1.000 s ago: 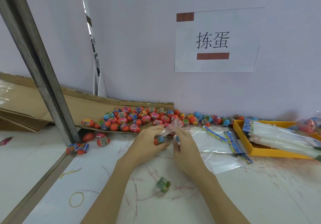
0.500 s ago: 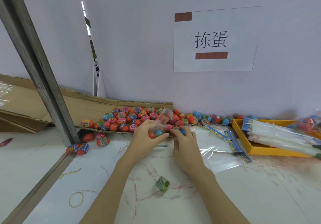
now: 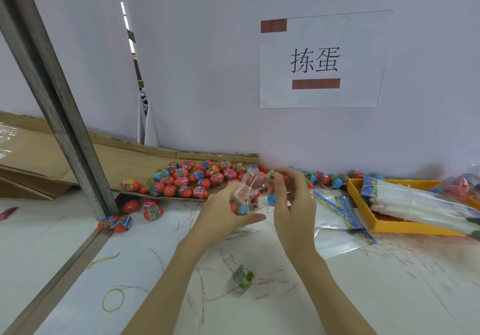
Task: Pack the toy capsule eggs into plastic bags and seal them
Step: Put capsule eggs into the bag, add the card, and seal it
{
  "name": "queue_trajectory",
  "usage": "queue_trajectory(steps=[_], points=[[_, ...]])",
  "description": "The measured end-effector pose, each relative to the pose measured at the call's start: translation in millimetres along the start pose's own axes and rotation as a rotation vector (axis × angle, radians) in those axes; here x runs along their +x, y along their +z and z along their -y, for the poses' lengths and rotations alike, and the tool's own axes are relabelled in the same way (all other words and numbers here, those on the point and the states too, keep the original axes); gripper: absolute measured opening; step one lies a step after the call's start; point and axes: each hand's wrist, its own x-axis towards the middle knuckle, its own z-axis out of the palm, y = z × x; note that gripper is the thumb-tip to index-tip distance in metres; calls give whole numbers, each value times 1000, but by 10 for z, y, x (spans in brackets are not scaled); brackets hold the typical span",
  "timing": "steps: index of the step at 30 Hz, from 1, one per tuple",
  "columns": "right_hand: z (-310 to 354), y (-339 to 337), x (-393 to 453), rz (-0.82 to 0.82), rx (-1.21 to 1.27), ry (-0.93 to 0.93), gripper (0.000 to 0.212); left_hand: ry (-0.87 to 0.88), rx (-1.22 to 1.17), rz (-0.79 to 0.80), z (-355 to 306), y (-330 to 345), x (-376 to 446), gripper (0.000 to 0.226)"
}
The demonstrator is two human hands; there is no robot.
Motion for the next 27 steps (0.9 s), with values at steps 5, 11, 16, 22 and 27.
queue_trajectory(steps=[5, 11, 16, 22, 27], points=[[-30, 25, -2, 105, -104, -26, 31, 85, -45, 7, -40, 4, -26, 71], [-107, -6, 9, 163, -123, -8, 20, 137, -179, -4, -101, -40, -29, 52], [-56, 4, 3, 272, -50, 32, 21, 131, -204, 15, -96, -93, -35, 32], [-61, 32, -38, 374, -106, -48, 22, 127, -147, 0, -68, -122, -34, 18], [-41, 41, -47, 294, -122, -73, 27, 68, 37, -240, 2, -139, 11, 35]])
